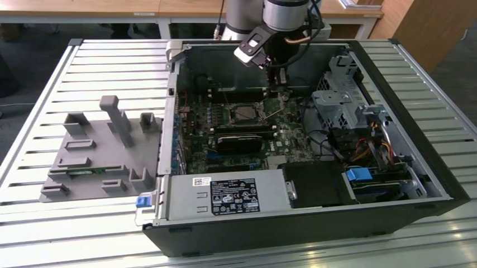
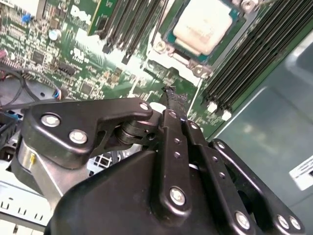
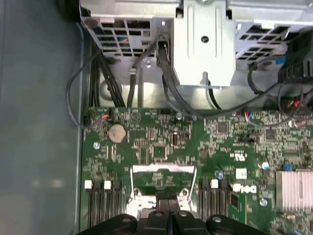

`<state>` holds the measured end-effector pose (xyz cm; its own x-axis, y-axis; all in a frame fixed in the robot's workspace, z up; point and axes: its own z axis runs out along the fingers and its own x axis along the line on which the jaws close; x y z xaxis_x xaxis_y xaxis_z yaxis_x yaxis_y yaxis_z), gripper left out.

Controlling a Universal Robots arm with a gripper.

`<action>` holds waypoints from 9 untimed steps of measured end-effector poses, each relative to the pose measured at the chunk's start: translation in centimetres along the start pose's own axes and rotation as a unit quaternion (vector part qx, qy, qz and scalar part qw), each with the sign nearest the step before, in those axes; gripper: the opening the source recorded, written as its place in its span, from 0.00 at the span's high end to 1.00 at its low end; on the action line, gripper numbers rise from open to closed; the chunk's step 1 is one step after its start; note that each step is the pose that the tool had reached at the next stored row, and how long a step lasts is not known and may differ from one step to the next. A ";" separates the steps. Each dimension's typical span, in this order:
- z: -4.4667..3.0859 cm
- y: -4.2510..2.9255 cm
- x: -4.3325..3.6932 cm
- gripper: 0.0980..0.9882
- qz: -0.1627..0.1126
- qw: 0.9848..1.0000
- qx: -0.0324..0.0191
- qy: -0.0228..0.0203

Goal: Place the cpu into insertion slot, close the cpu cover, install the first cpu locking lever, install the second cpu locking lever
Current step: 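Close the cpu cover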

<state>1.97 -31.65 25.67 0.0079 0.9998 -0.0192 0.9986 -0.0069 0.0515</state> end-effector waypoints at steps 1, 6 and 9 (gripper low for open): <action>0.03 0.19 0.00 0.99 0.000 1.000 0.000 0.000; 0.27 0.84 0.02 0.99 0.000 1.000 0.000 0.000; 0.34 1.34 0.02 0.99 0.000 1.000 0.000 0.000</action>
<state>3.32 -31.64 25.39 0.0079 0.9998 -0.0191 0.9986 -0.0069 0.0516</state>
